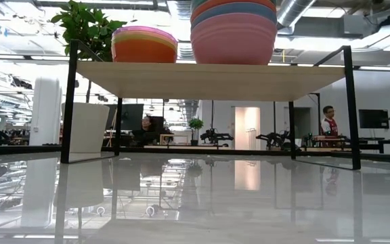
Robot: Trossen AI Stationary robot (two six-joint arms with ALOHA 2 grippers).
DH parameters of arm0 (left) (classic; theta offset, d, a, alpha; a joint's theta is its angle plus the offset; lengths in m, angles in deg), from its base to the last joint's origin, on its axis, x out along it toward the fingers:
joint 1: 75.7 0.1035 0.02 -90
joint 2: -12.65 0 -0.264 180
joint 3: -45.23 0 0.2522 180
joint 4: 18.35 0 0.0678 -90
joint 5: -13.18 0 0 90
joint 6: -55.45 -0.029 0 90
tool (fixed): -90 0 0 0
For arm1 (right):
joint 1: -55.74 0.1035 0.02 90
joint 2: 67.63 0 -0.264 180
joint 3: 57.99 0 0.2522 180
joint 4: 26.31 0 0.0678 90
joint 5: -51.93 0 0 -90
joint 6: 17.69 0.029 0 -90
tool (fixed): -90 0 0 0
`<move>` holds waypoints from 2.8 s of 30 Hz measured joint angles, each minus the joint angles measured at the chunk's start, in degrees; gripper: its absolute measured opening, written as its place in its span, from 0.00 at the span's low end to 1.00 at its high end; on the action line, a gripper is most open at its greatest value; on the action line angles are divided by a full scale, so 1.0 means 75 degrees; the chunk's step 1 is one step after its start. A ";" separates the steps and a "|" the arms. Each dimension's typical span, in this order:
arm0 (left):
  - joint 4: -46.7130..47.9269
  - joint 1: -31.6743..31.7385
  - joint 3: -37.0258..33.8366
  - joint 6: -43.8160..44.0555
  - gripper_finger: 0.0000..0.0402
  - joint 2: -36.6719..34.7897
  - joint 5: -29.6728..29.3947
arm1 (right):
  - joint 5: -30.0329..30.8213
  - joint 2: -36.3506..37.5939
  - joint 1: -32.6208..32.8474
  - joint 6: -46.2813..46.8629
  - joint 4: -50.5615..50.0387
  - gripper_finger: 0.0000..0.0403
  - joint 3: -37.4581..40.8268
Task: Place and stack bowls onto a shelf
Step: Return to Home Position
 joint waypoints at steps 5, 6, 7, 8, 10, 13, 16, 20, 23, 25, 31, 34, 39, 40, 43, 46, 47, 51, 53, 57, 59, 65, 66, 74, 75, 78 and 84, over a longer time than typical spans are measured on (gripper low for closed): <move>-0.1203 0.0003 -0.1761 0.0265 0.00 -0.1290 0.0172 | -0.0662 0.1106 0.0000 -0.0081 0.1107 0.28 0.0987; -0.1341 0.0003 -0.1997 0.0344 0.00 -0.1466 0.0228 | -0.0956 0.1315 0.0000 -0.0030 0.1142 0.28 0.1135; -0.1488 0.0003 -0.2209 0.0425 0.00 -0.1625 0.0298 | -0.1148 0.1503 0.0001 0.0056 0.1222 0.28 0.1286; -0.1581 0.0003 -0.2400 0.0516 0.00 -0.1764 0.0365 | -0.1220 0.1680 0.0003 0.0103 0.1354 0.28 0.1438; -0.1634 0.0006 -0.2717 0.0646 0.00 -0.1950 0.0491 | -0.1262 0.2036 0.0000 0.0116 0.1460 0.28 0.1724; -0.1646 0.0003 -0.3141 0.0824 0.00 -0.2140 0.0530 | -0.1055 0.2042 -0.0007 0.0113 0.1357 0.28 0.2005; -0.1794 0.0006 -0.3462 0.0858 0.00 -0.2234 0.0536 | -0.1000 0.2055 -0.0051 0.0192 0.1464 0.28 0.2187; -0.2037 0.0006 -0.4020 0.1001 0.00 -0.2374 0.0533 | -0.1144 0.2048 -0.0065 0.0522 0.1398 0.28 0.2555; -0.2318 0.0003 -0.4558 0.1310 0.00 -0.2526 0.0563 | -0.1355 0.2056 -0.0096 0.0752 0.1654 0.28 0.2888; -0.2661 0.0006 -0.4960 0.1405 0.00 -0.2643 0.0694 | -0.1392 0.2054 -0.0092 0.0776 0.1843 0.28 0.3220; -0.3422 0.0005 -0.5935 0.1487 0.00 -0.2976 0.0729 | -0.1392 0.2057 -0.0093 0.0505 0.2791 0.28 0.3914; -0.3403 0.0003 -0.6231 0.1592 0.00 -0.3176 0.0726 | -0.1513 0.2052 -0.0093 0.0405 0.3158 0.28 0.4184; -0.3440 0.0006 -0.6392 0.1339 0.00 -0.3555 0.0740 | -0.1727 0.2052 -0.0093 0.0147 0.3605 0.28 0.4560; -0.3433 0.0003 -0.6428 0.1250 0.00 -0.3631 0.0738 | -0.1765 0.2054 -0.0093 0.0090 0.3726 0.28 0.4629; -0.3403 0.0003 -0.6604 0.1134 0.00 -0.3875 0.0702 | -0.1784 0.2057 -0.0093 0.0045 0.3830 0.28 0.4869; -0.3378 0.0006 -0.6767 0.1047 0.00 -0.4109 0.0729 | -0.1792 0.2054 -0.0093 0.0050 0.3856 0.28 0.5117; -0.3332 0.0003 -0.6796 0.1021 0.00 -0.4182 0.0746 | -0.1814 0.2057 -0.0093 0.0041 0.3967 0.28 0.5217; -0.3372 0.0005 -0.6863 0.0995 0.00 -0.4300 0.0897 | -0.2594 0.2054 -0.0094 -0.0441 0.5351 0.28 0.5742; -0.3357 0.0003 -0.6863 0.0995 0.00 -0.4279 0.1029 | -0.3064 0.2060 -0.0093 -0.0664 0.6231 0.28 0.6001; -0.3419 0.0003 -0.6863 0.0992 0.00 -0.4281 0.1158 | -0.3104 0.2044 -0.0122 -0.0740 0.6980 0.28 0.6210; -0.3566 0.0006 -0.6863 0.0989 0.00 -0.4281 0.1212 | -0.2841 0.1972 -0.0241 -0.0749 0.7461 0.28 0.6184; -0.3655 0.0004 -0.6860 0.0986 0.00 -0.4281 0.1367 | -0.2697 0.1946 -0.0863 -0.1236 0.7356 0.28 0.5526; -0.3633 0.0006 -0.6860 0.0986 0.00 -0.4281 0.1367 | -0.2696 0.1946 -0.0969 -0.1265 0.7126 0.28 0.5380; -0.3489 0.0008 -0.6860 0.0969 0.00 -0.4281 0.1317 | -0.2786 0.2060 -0.1522 -0.0623 0.4439 0.28 0.4529; -0.3462 0.0006 -0.6860 0.0969 0.00 -0.4281 0.1310 | -0.2794 0.2058 -0.1557 -0.0623 0.4204 0.28 0.4540; -0.3244 0.0007 -0.6860 0.0996 0.00 -0.4281 0.1275 | -0.2784 0.2057 -0.1616 -0.0708 0.3876 0.28 0.4566; -0.3080 0.0009 -0.6860 0.1138 0.00 -0.4281 0.1035 | -0.2755 0.2060 -0.1977 -0.0603 0.3788 0.28 0.4649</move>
